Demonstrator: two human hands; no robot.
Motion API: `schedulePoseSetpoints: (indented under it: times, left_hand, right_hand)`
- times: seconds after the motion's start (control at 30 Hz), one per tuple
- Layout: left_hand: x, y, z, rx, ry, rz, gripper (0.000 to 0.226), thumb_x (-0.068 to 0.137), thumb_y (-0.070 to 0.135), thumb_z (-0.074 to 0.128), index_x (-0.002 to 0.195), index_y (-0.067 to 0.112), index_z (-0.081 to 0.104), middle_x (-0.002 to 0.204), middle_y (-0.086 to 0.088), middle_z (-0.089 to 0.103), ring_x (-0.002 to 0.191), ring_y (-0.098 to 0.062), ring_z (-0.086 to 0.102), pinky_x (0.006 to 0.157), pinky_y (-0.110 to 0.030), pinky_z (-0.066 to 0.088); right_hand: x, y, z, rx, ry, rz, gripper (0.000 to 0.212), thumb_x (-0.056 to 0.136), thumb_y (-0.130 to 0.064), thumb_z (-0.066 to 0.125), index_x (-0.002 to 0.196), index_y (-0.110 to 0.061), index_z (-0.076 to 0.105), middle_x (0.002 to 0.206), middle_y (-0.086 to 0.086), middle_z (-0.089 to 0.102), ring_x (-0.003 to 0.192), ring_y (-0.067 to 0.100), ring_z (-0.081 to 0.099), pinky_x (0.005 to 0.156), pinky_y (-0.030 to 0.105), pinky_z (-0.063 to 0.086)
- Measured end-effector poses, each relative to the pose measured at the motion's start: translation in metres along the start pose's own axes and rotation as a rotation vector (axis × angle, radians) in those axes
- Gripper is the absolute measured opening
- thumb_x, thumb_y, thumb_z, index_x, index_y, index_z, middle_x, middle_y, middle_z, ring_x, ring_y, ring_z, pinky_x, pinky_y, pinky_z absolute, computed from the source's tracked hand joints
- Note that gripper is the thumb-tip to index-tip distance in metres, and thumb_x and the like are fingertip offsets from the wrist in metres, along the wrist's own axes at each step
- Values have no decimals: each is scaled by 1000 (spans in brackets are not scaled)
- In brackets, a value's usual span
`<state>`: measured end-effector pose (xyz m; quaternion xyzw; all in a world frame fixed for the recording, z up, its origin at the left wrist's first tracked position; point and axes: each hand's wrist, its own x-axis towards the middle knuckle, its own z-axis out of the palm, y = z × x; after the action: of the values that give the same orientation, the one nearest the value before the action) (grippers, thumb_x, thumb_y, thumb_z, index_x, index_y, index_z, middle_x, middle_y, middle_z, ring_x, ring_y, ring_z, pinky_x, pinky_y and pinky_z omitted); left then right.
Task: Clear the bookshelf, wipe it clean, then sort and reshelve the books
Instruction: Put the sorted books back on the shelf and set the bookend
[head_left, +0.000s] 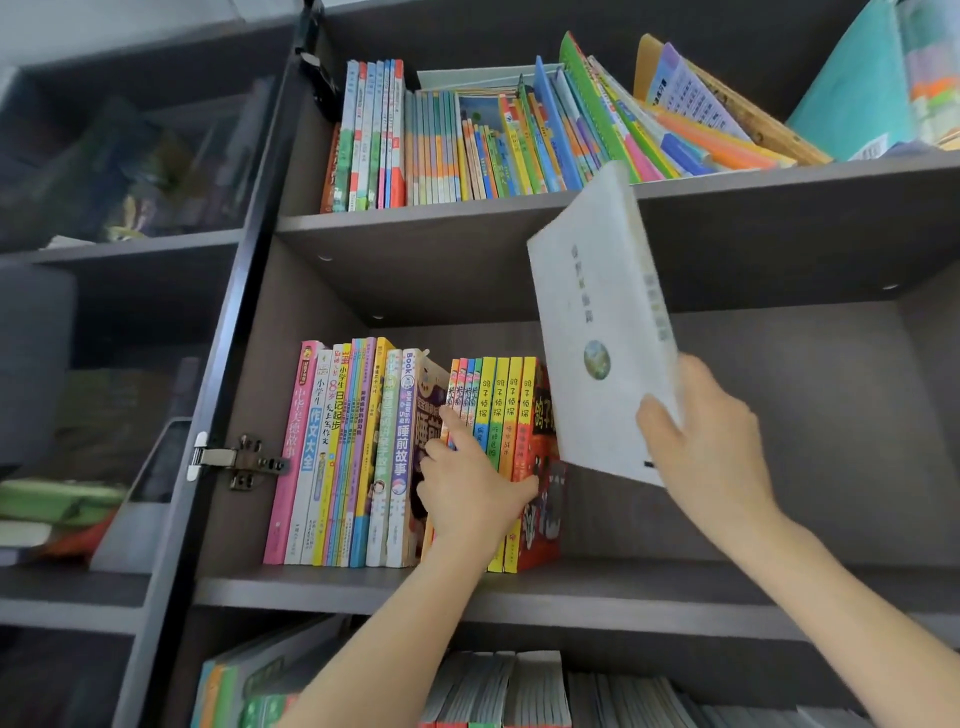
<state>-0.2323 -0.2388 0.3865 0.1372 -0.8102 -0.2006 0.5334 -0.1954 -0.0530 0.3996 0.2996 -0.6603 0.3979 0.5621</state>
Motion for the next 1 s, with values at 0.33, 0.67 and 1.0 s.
schedulePoseSetpoints:
  times: [0.33, 0.67, 1.0]
  left_hand:
    - [-6, 14, 3, 136, -25, 326, 114, 72, 68, 64, 150, 17, -1, 136, -10, 41, 120, -25, 47, 98, -39, 44]
    - [-19, 40, 7, 386, -131, 853, 104, 71, 63, 69, 149, 31, 8, 136, -7, 41, 121, -25, 43, 103, -41, 36]
    - [-11, 33, -28, -154, -459, 742, 49, 85, 46, 65, 128, 23, 60, 119, 5, 60, 110, -13, 55, 95, -33, 44]
  right_hand:
    - [-11, -5, -50, -129, 161, -164, 57, 87, -31, 38, 140, -10, 43, 131, 9, 58, 82, 14, 54, 54, 10, 36]
    - [6, -9, -107, -38, 219, -189, 39, 95, -7, 51, 134, -7, 49, 130, 7, 57, 77, -3, 46, 55, -6, 35]
    - [13, -26, -24, -73, 105, -277, 47, 96, -10, 49, 141, -16, 43, 123, 7, 64, 90, 23, 63, 60, 26, 43]
